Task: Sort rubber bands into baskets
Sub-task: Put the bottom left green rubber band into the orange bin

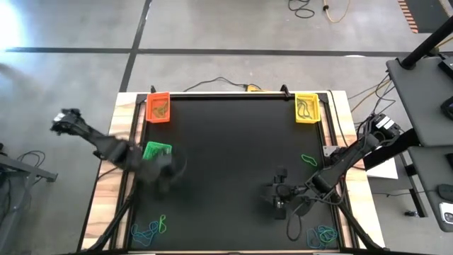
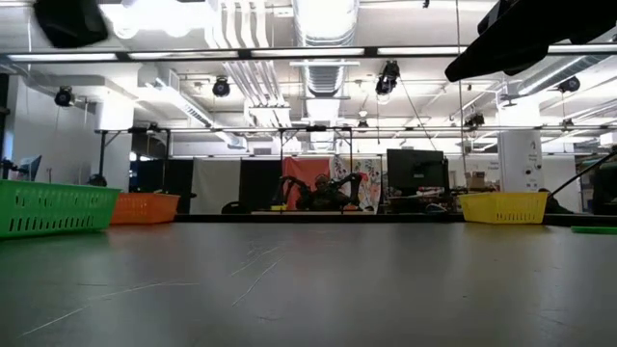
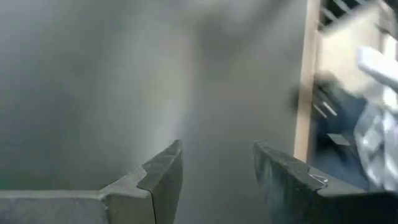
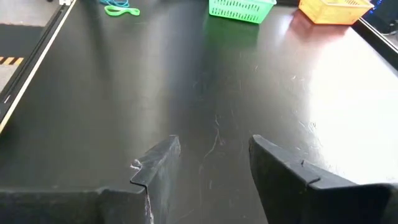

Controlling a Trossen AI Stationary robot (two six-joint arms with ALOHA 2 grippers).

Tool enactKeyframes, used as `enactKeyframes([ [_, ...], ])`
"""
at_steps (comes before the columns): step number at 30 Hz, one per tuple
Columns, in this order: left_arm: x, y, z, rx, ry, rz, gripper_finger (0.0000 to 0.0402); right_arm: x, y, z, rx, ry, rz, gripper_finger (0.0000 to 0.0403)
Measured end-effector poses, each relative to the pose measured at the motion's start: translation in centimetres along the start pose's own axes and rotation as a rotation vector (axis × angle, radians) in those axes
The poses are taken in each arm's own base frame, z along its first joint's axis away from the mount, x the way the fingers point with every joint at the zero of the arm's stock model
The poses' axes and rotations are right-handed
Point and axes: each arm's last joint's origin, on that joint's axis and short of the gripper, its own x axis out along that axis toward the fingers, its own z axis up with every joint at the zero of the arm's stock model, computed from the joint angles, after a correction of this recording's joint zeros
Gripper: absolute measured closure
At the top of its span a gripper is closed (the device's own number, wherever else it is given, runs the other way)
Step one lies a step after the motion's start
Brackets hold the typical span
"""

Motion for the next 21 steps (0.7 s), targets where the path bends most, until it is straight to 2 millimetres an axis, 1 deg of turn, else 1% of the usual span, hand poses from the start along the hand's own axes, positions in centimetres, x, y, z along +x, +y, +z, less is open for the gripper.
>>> enactKeyframes([
  [4, 1.2, -3.6, -3.7, -0.034, 0.099, -0.11, 0.0225, 0.0, 0.0, 0.0, 0.0, 0.0, 0.0, 0.0216],
  [6, 1.9, -4.8, -5.2, -0.105, 0.146, -0.12, 0.0225, 0.0, -0.1, 0.0, 0.002, 0.0, -0.003, 0.0216],
  [8, 2.9, -5.6, -6.6, -0.178, 0.219, -0.093, 0.0225, 0.1, -0.2, 0.1, 0.005, 0.001, -0.006, 0.0216],
  [10, 4.0, -6.1, -7.6, -0.235, 0.29, -0.053, 0.0225, 0.2, -0.3, 0.1, 0.007, 0.001, -0.012, 0.0216],
  [14, 6.7, -6.5, -9.1, -0.326, 0.395, 0.056, 0.0226, 0.5, -0.7, 0.2, 0.007, 0.003, -0.027, 0.0216],
  [18, 9.1, -6.6, -10.6, -0.383, 0.531, 0.159, 0.0233, 0.7, -1.0, 0.3, -0.003, 0.005, -0.04, 0.0216],
  [21, 10.5, -6.4, -11.3, -0.418, 0.592, 0.224, 0.0234, 0.8, -1.1, 0.4, -0.014, 0.006, -0.044, 0.0216],
])
